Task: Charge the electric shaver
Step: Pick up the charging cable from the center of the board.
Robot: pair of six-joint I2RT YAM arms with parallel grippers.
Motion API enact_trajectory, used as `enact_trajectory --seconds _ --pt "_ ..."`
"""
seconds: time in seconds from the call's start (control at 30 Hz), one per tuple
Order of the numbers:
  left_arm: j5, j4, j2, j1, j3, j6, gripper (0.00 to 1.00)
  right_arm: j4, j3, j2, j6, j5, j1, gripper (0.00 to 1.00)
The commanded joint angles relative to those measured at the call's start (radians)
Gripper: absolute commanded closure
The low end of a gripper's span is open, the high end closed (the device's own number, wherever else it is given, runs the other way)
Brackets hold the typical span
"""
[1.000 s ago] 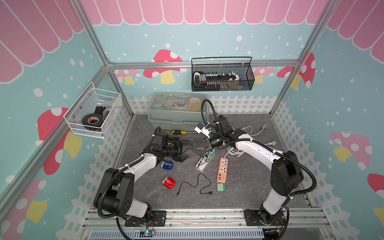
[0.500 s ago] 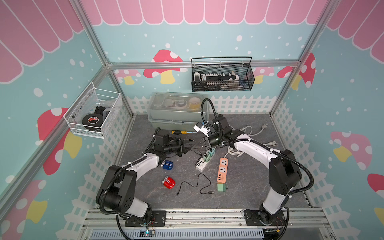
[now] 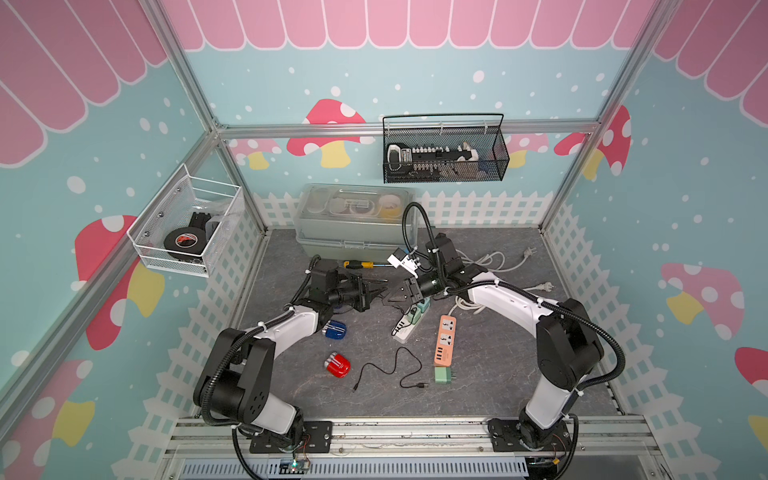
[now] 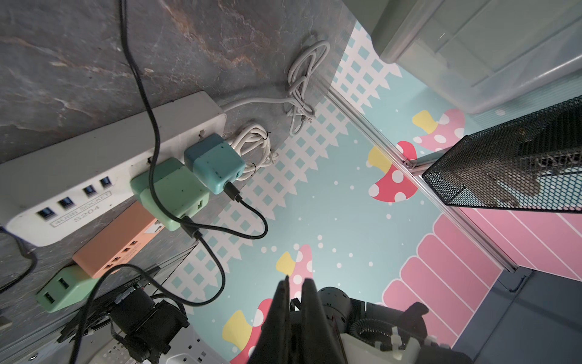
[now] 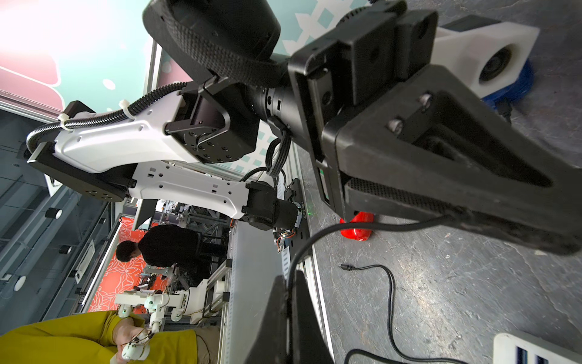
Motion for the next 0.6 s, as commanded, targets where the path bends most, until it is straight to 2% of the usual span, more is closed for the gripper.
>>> enact_trajectory --seconds 0.0,0.07,0.27,0.3,0.37,0.47,0.53,0.57 --pt "-0.013 0.021 0.006 0.007 -0.003 -0.010 0.94 0.024 -0.015 -0.039 -0.009 -0.021 -0.007 1.00" --pt "-0.014 0.021 0.005 0.012 -0.003 -0.003 1.00 0.025 -0.022 -0.052 -0.006 -0.020 -0.011 1.00" --pt "-0.061 -0.012 -0.034 0.026 0.025 0.063 1.00 0.025 -0.093 -0.112 0.005 0.004 -0.047 1.00" --pt "-0.078 -0.013 -0.044 0.026 0.036 0.081 1.00 0.039 -0.109 -0.124 0.029 0.013 -0.049 0.96" --pt "-0.128 -0.040 -0.066 0.017 0.055 0.133 1.00 0.113 -0.134 -0.135 0.132 0.028 -0.050 0.76" --pt "-0.248 -0.098 -0.115 -0.018 0.091 0.225 1.00 0.436 -0.218 -0.167 0.437 0.106 -0.050 0.55" --pt "-0.335 -0.106 -0.142 -0.052 0.104 0.262 1.00 0.636 -0.245 -0.170 0.605 0.195 -0.049 0.46" --pt "-0.371 -0.098 -0.153 -0.068 0.102 0.264 1.00 0.701 -0.248 -0.164 0.673 0.225 -0.048 0.44"
